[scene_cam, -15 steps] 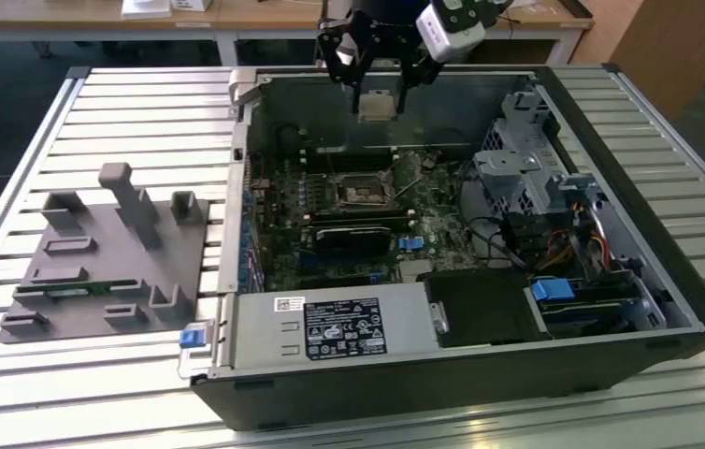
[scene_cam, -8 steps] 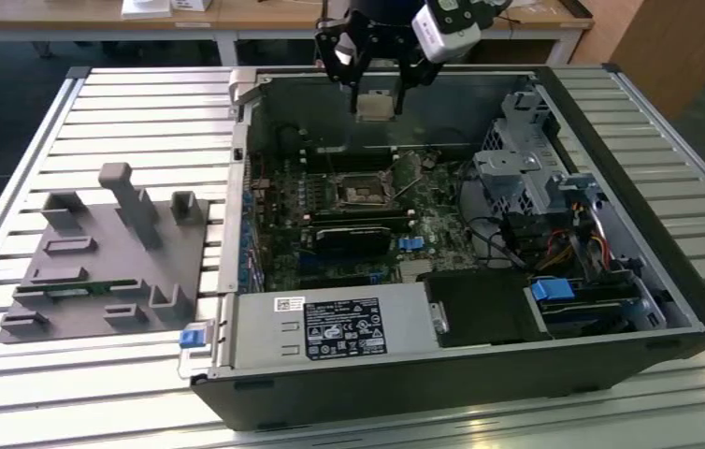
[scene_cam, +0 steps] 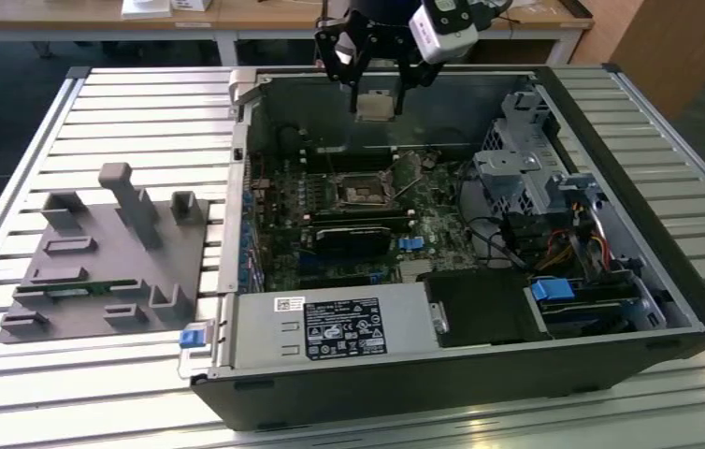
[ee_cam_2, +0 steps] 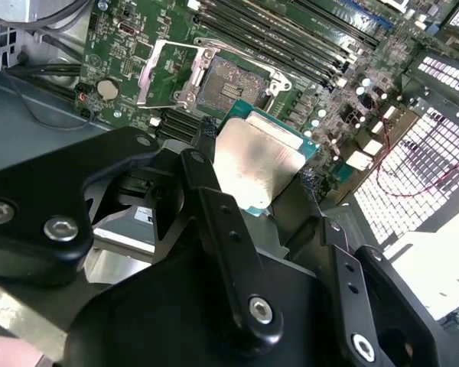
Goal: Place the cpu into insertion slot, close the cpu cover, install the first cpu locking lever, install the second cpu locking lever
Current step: 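Place the cpu into insertion slot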
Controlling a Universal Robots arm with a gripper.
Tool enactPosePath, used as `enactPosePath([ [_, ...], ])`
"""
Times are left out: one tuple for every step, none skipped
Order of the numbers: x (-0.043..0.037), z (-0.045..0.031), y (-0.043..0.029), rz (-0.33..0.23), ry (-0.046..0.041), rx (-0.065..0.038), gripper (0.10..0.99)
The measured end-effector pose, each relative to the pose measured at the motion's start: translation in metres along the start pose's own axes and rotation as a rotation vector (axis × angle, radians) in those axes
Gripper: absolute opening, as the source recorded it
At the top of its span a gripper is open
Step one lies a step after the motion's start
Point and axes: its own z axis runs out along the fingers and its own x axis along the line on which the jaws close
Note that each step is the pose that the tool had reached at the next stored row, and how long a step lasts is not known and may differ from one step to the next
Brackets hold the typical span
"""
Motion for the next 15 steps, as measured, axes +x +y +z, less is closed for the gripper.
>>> enactPosePath([
  [0.0000,0.0000,0.0000,0.002,-0.0002,0.000,0.541],
  [0.0000,0.0000,0.0001,0.005,-0.0004,0.000,0.541],
  [0.0000,0.0000,0.0001,0.007,-0.0006,0.000,0.541],
  [0.0000,0.0000,0.0001,0.009,-0.0008,0.000,0.541],
  [0.0000,0.0000,0.0001,0.011,-0.0010,0.000,0.541],
  [0.0000,0.0000,0.0001,0.013,-0.0012,0.000,0.541],
  [0.0000,0.0000,0.0001,0.015,-0.0014,0.000,0.541],
  [0.0000,0.0000,0.0001,0.017,-0.0015,0.000,0.541],
  [0.0000,0.0000,0.0001,0.019,-0.0017,0.000,0.541],
  [0.0000,0.0000,0.0003,0.020,-0.0018,0.000,0.541],
  [0.0000,-0.0001,0.0003,0.022,-0.0019,0.000,0.541],
  [0.0000,-0.0001,0.0003,0.024,-0.0020,0.000,0.541],
  [0.0000,0.0000,0.0003,0.026,-0.0023,0.000,0.541],
  [0.0000,0.0000,0.0003,0.028,-0.0025,0.000,0.541],
  [0.0000,0.0001,0.0003,0.031,-0.0028,-0.001,0.541],
])
